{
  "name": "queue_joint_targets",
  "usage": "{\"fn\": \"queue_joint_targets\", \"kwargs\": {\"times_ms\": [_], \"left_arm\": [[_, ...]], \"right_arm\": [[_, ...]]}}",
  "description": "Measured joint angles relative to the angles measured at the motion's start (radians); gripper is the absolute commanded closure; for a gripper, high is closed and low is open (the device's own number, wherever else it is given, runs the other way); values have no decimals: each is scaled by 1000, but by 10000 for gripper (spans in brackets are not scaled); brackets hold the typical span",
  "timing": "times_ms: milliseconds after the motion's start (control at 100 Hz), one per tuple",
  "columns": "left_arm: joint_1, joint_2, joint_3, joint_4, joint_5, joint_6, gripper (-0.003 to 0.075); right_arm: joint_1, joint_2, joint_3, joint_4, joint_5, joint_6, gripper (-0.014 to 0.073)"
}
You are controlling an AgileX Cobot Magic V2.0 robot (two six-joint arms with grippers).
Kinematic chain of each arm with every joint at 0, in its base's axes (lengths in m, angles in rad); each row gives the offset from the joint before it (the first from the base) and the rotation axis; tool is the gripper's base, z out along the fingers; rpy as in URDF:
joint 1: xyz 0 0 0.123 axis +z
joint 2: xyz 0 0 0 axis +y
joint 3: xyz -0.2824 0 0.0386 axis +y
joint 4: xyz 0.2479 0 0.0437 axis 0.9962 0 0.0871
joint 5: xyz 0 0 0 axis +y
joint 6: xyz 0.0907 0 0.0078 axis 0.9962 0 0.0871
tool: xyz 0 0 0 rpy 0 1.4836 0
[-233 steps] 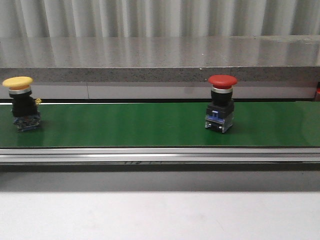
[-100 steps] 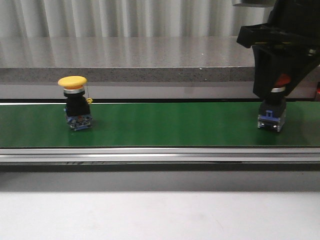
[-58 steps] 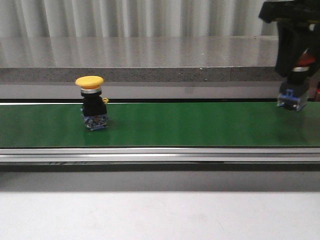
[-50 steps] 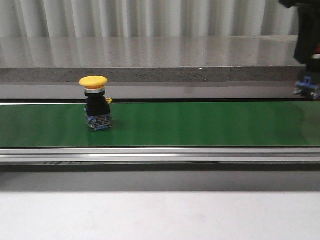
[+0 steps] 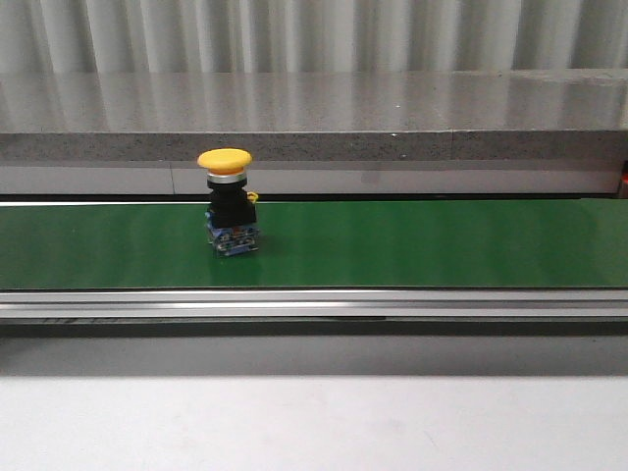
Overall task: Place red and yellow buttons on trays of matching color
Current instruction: 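Carry the red button into the red tray and open the right gripper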
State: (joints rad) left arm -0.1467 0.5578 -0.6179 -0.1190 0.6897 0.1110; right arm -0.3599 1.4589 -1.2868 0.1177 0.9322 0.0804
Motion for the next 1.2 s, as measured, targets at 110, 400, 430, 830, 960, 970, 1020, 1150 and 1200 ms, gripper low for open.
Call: {"fn": "queue_joint_targets", "kwargs": {"times_ms": [110,400,430,830,960,970,1020,1150,1200], "left_arm": [[0,0,0,0,0,0,740],[0,0,0,0,0,0,740],[0,0,0,0,0,0,740],[0,0,0,0,0,0,740],[0,0,0,0,0,0,740],[0,0,0,0,0,0,740],[0,0,0,0,0,0,740],[0,0,0,0,0,0,740],[0,0,0,0,0,0,740]], "right_arm": [[-91,0,0,0,-46,35,475],[-220,98,0,-2,-113,47,475],[-223,115,0,-2,-125,47,475],[-227,263,0,22,-289,47,475],[-227,296,0,49,-334,49,475],[-227,300,0,51,-339,49,475],[-227,314,0,61,-352,49,475],[-227,349,0,76,-369,49,475],[-227,357,0,78,-377,49,475]]}}
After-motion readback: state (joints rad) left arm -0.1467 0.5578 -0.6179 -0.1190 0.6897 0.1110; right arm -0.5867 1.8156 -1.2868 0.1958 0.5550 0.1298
